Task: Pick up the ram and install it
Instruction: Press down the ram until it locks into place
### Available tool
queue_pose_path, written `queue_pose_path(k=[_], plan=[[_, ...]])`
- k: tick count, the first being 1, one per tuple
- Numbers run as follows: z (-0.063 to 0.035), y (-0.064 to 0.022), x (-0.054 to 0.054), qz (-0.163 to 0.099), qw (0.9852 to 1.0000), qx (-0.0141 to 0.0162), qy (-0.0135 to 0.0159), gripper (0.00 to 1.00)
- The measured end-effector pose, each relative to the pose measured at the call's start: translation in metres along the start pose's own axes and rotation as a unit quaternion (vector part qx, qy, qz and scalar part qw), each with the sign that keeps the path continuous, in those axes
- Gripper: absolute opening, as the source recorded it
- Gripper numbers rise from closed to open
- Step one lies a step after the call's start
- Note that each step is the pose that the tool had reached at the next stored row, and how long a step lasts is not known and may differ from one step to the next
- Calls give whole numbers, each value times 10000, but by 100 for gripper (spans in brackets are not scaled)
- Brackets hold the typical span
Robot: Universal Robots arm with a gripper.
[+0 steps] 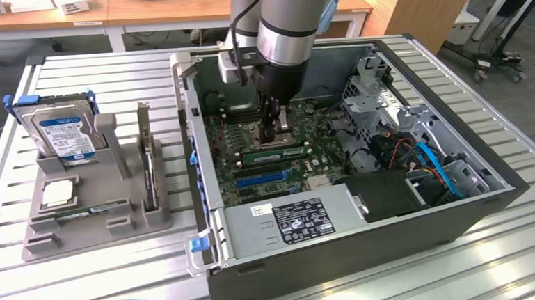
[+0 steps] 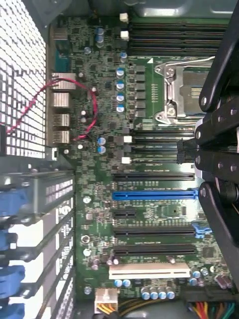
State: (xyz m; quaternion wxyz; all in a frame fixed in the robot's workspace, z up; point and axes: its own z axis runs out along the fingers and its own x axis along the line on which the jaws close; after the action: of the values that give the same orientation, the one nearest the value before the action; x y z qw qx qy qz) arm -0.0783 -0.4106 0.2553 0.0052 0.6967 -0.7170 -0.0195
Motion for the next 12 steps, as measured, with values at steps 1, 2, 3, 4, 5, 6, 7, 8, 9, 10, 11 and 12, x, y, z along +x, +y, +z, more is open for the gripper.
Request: queue_pose_path(k=[1, 2, 3, 4, 5, 6, 7, 8, 9, 10, 11, 12], plan=[[0, 5, 0, 2, 10000, 0, 0, 10], [0, 5, 0, 2, 10000, 0, 0, 10], [0, 5, 0, 2, 10000, 0, 0, 10], [0, 5, 0, 2, 10000, 0, 0, 10], [0, 6, 0, 2, 10000, -1, 1, 10], [5, 6, 1, 2, 10000, 0, 0, 10], [13, 5, 1, 2, 10000, 0, 0, 10], [22, 5, 1, 2, 10000, -1, 1, 10], [32, 4, 1, 2, 10000, 0, 1, 10], [41, 4, 1, 2, 10000, 0, 0, 10], [50, 4, 1, 2, 10000, 0, 0, 10], [55, 3, 1, 2, 10000, 0, 0, 10]])
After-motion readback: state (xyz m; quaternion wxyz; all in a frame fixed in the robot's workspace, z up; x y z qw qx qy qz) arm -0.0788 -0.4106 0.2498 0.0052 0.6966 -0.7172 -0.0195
